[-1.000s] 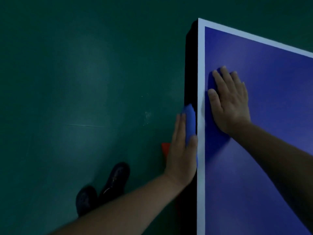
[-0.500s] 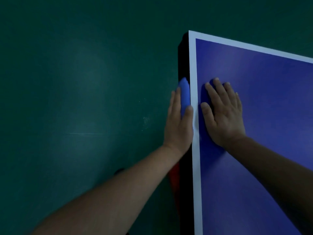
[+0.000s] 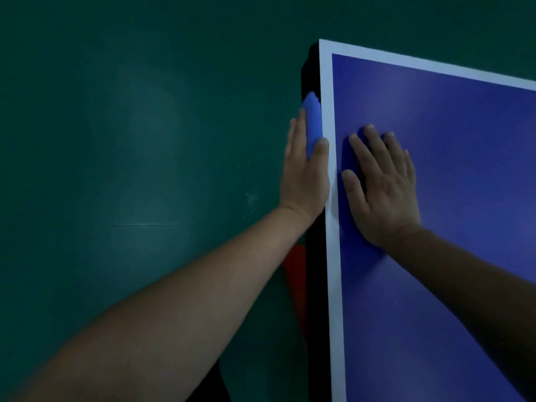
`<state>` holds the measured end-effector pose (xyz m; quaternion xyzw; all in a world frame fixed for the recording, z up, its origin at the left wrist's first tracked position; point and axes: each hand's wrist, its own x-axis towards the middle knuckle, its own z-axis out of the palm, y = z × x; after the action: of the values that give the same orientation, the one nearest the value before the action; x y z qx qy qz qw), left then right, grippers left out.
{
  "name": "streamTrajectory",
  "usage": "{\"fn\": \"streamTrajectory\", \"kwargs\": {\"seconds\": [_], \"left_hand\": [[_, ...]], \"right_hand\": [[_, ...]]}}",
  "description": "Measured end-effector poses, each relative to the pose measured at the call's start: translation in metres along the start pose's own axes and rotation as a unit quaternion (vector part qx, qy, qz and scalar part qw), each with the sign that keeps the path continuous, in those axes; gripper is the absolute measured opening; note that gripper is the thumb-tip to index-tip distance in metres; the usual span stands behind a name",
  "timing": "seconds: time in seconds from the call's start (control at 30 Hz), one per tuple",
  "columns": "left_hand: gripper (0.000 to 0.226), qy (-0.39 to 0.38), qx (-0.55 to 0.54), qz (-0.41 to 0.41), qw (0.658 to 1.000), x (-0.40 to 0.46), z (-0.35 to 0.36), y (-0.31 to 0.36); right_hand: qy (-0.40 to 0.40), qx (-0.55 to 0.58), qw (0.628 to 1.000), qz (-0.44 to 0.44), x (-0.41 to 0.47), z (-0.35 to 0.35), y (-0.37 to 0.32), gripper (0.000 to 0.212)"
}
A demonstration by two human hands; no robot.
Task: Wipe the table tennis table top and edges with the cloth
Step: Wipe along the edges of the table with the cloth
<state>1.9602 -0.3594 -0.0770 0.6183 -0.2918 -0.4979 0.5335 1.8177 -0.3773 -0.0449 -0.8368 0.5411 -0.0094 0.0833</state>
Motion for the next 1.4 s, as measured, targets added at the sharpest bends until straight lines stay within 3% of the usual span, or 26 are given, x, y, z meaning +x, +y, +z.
{"fn": "streamTrajectory", "kwargs": {"seconds": [0.23,0.53,0.67,0.8,0.9,1.0,1.13,1.4], "left_hand": [[0.055,-0.043,-0.063,-0.024,0.997,-0.159,-0.004,-0.038],[0.061,-0.007,-0.007,-0.032,0.999,0.033,0.000,0.019],[0.063,-0.025,-0.018,-0.004,1.000,-0.023,-0.004,-0.003],[0.057,-0.077,-0.078,-0.050,0.993,-0.105,-0.013,-0.025],[0.057,-0.080,-0.074,-0.088,0.990,-0.064,-0.009,-0.006],[0.062,-0.048,-0.036,-0.040,0.997,0.020,-0.004,0.017],[0.067,-0.012,-0.028,-0.040,0.999,0.096,-0.001,0.031],[0.057,-0.060,-0.047,-0.063,0.995,-0.012,-0.008,0.009]], "right_hand": [[0.007,0.008,1.000,-0.003,-0.001,0.000,0.000,0.060],[0.013,0.000,1.000,-0.016,0.002,-0.002,0.002,0.060],[0.037,0.022,0.999,-0.030,0.031,-0.010,0.004,0.050],[0.026,0.039,0.999,-0.028,0.098,-0.033,0.015,0.046],[0.000,0.024,1.000,-0.009,0.138,-0.027,0.005,0.058],[0.022,-0.005,0.999,0.035,0.147,-0.007,-0.009,0.062],[0.044,0.002,0.998,0.048,0.142,-0.005,-0.008,0.060],[0.067,0.019,0.997,0.035,0.142,-0.002,-0.009,0.057]]}}
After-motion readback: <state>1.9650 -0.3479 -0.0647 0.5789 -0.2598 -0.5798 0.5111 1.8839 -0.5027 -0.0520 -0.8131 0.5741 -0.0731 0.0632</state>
